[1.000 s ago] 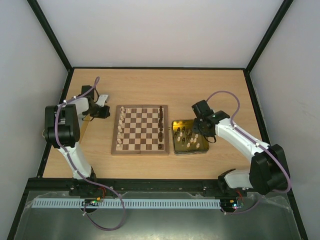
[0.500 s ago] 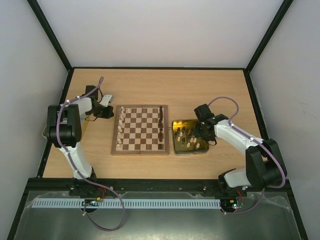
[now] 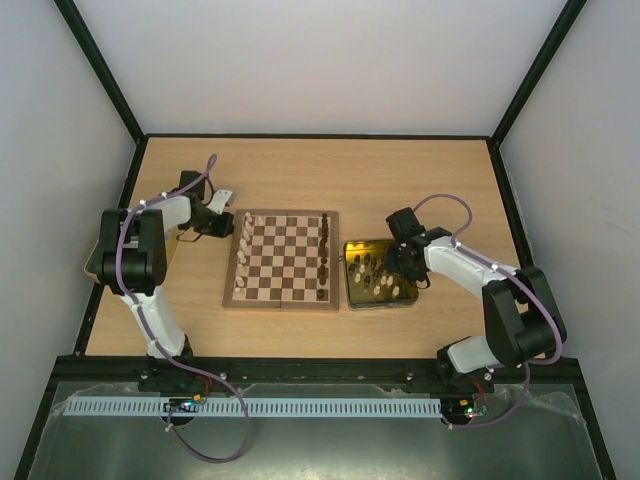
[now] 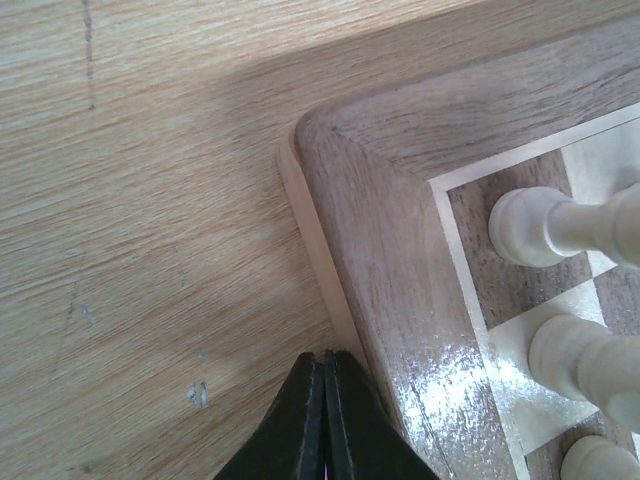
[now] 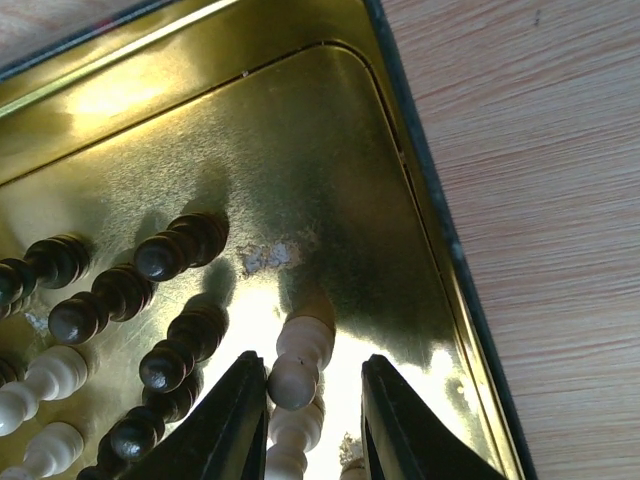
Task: Set up the chess pieces on the board
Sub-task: Pick up the chess piece from the storage box, then place the chess piece on the chessboard.
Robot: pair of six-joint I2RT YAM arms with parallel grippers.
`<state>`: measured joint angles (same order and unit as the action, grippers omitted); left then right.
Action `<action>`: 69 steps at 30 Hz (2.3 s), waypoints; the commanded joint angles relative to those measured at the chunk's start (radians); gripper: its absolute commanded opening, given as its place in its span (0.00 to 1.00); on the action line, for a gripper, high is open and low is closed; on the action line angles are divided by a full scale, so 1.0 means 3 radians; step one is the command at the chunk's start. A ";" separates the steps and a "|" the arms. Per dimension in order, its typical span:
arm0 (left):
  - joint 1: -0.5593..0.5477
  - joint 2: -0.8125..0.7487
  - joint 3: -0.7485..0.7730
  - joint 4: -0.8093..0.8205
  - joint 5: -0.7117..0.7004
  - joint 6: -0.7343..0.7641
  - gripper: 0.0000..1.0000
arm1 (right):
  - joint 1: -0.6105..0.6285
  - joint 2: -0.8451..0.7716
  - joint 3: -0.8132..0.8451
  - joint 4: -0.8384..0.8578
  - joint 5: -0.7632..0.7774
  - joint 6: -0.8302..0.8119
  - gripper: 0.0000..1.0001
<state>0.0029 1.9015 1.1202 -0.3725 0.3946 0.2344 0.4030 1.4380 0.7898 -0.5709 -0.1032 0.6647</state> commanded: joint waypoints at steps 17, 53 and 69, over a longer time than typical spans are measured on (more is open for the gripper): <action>-0.0092 -0.0072 -0.0332 -0.0363 0.0013 0.0082 0.02 | -0.0019 0.0012 0.0048 -0.0008 0.0212 -0.0031 0.09; -0.0512 -0.0689 -0.0624 -0.0704 0.0098 0.0262 0.02 | 0.1106 0.0492 0.1758 -0.0549 0.0199 0.0144 0.06; -0.0252 -0.0804 -0.0719 -0.0319 -0.0533 0.0007 0.69 | 0.1577 0.1632 0.2871 -0.0346 -0.0046 0.0060 0.05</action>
<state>-0.1154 1.6817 0.9234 -0.4908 0.3092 0.2623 0.8707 1.8641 1.5658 -0.6964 -0.0906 0.6926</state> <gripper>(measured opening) 0.596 0.053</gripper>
